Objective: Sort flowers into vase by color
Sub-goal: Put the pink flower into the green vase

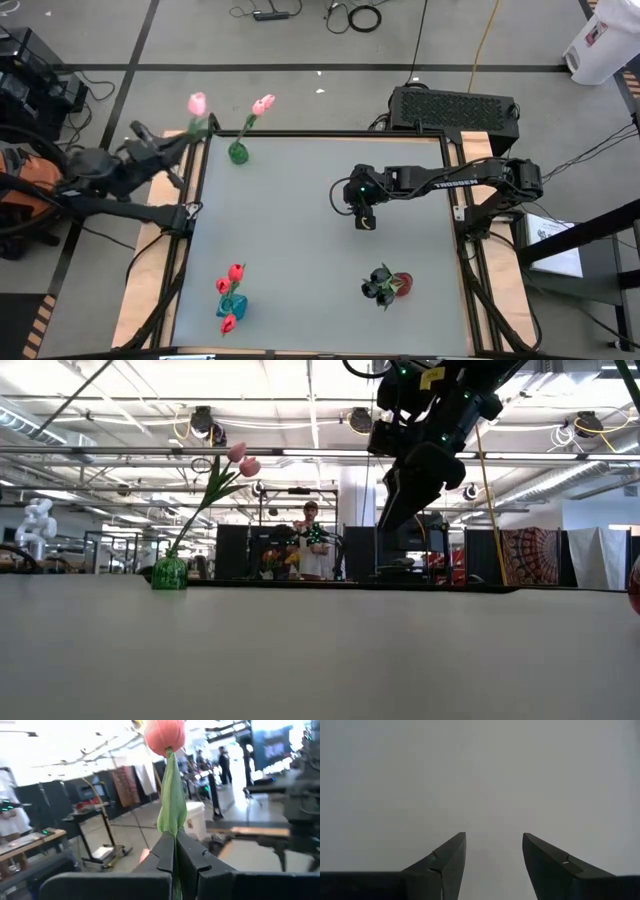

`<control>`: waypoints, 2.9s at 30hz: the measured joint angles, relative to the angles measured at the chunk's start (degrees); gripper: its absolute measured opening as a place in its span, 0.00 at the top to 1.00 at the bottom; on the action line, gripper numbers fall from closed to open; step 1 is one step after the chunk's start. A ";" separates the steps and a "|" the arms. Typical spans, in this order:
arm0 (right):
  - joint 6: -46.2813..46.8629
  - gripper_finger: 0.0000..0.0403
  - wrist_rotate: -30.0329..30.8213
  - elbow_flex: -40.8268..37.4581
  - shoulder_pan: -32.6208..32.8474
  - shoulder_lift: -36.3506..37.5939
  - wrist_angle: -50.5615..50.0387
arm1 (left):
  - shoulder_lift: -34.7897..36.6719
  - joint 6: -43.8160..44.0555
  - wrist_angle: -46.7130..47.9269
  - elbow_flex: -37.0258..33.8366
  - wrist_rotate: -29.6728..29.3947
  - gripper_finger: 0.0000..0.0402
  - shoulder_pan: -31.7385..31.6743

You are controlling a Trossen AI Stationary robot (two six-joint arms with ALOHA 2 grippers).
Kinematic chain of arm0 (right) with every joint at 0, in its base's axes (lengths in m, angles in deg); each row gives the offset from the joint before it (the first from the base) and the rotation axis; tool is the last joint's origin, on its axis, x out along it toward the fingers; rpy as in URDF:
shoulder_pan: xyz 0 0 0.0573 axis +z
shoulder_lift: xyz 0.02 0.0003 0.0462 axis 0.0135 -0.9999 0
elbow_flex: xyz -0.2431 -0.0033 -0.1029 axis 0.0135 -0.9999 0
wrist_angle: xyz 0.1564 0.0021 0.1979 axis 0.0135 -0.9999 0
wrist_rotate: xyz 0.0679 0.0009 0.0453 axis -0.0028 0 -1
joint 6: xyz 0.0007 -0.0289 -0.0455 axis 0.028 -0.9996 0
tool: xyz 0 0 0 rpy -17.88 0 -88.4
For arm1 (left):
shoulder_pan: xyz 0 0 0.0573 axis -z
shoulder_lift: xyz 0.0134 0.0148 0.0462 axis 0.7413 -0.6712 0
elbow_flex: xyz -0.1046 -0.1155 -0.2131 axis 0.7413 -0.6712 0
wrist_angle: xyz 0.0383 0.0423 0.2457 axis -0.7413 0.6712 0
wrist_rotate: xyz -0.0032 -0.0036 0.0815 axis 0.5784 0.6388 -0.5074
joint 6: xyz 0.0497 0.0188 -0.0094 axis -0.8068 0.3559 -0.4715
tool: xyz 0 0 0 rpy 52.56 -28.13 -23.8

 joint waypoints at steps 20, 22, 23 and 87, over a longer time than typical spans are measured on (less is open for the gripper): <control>-0.02 0.54 -0.04 0.00 -0.02 0.00 0.55 | 16.73 -10.06 -11.55 -9.22 0.50 0.98 0.00; -0.02 0.54 -0.04 0.00 -0.02 0.00 1.06 | 16.55 -12.16 -16.67 -12.54 0.52 0.98 -0.02; -0.02 0.53 -0.04 0.00 0.00 0.00 1.08 | 16.62 -13.56 -19.53 -13.89 0.10 0.98 0.02; -0.02 0.54 -0.02 0.00 0.00 0.00 2.89 | 16.62 -7.91 -61.90 -47.07 8.07 0.98 -19.75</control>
